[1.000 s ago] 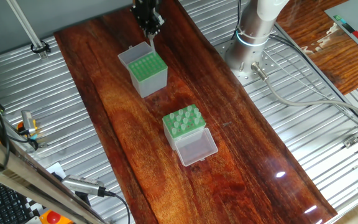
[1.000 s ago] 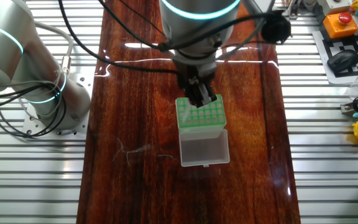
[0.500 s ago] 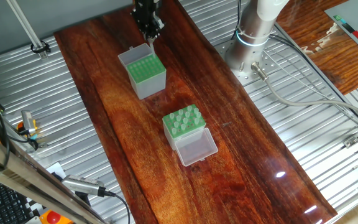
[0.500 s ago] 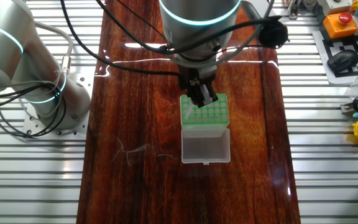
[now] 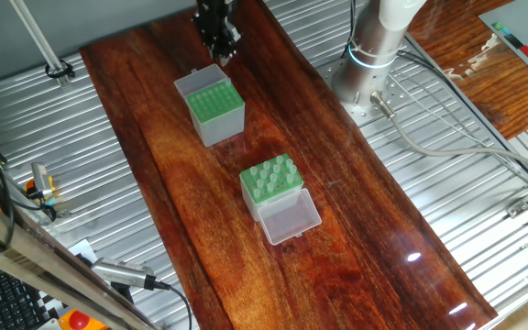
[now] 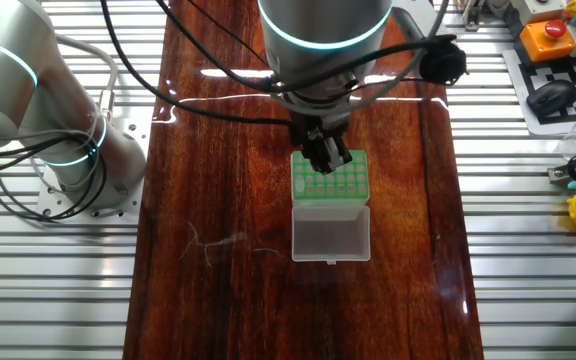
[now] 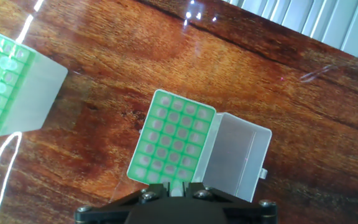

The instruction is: Transfer all large pipette tips from one holder to another

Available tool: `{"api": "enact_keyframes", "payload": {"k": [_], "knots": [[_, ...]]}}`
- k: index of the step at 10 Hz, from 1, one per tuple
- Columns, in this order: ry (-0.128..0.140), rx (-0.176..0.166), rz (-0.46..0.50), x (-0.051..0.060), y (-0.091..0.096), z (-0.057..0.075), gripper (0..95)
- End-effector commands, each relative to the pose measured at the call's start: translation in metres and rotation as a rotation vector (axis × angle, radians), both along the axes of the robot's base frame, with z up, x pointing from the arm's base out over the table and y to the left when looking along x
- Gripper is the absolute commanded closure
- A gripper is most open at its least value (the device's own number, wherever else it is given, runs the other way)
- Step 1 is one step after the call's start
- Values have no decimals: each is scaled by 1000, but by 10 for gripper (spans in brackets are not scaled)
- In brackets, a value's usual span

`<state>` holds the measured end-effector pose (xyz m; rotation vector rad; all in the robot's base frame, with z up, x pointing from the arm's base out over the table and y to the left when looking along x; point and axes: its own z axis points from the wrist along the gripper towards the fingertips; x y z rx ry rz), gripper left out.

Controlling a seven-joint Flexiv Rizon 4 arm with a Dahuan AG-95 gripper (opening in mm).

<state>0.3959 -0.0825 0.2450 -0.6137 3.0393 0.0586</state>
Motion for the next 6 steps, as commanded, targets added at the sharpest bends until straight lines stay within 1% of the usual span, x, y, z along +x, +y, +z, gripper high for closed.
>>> {"api": "enact_keyframes", "payload": {"k": [1,2,3,4,5,6], "knots": [[-1,8,-14,2,5,-1,950],[-1,6,-22,6,16,0,950],[0,2,-49,11,35,-1,950],[1,0,-76,14,50,-2,950],[3,-3,-124,14,50,-2,950],[6,-33,-126,14,50,-2,950]]}}
